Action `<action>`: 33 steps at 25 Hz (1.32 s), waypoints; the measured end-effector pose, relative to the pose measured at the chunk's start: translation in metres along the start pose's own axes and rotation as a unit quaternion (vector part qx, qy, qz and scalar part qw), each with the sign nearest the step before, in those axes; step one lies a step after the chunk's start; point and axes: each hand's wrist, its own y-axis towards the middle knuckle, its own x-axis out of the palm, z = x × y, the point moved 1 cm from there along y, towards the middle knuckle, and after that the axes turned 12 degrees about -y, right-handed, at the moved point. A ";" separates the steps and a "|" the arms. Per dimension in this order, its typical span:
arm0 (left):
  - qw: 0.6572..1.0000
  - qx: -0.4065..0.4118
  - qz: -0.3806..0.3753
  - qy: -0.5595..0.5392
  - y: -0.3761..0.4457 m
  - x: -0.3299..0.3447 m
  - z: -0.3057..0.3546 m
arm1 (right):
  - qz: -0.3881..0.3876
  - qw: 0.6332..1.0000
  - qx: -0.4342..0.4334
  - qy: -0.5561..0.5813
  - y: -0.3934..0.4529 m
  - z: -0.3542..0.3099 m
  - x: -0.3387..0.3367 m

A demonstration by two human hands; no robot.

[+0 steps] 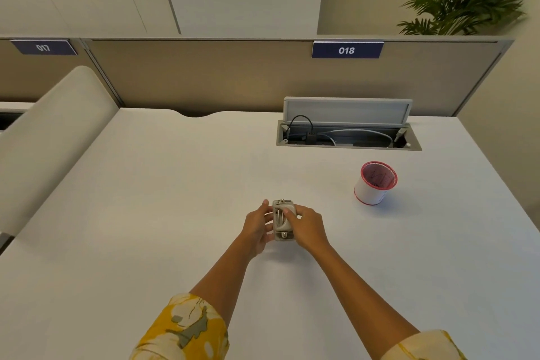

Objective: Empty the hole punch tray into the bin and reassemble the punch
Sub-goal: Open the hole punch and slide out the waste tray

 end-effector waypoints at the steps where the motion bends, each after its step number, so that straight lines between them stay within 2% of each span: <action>1: 1.000 0.006 0.008 0.003 0.002 0.000 0.001 | -0.006 1.000 -0.007 -0.006 -0.002 0.000 0.001; 10: 1.000 -0.015 0.010 -0.023 0.011 -0.009 0.000 | 0.006 0.999 0.006 0.031 -0.017 -0.007 0.007; 17: 0.999 -0.006 0.035 -0.027 0.013 -0.013 0.004 | -0.009 0.999 -0.003 0.043 -0.018 -0.011 0.006; 21: 1.000 0.004 0.025 -0.003 0.015 -0.013 0.008 | 0.006 0.999 -0.005 0.045 -0.019 -0.014 0.008; 27: 0.996 -0.035 -0.079 -0.014 0.004 -0.011 0.008 | 0.039 0.995 0.020 0.093 -0.018 -0.017 0.005; 33: 0.984 -0.014 -0.169 0.046 0.002 -0.014 0.013 | 0.030 0.980 0.074 0.181 -0.017 -0.019 0.001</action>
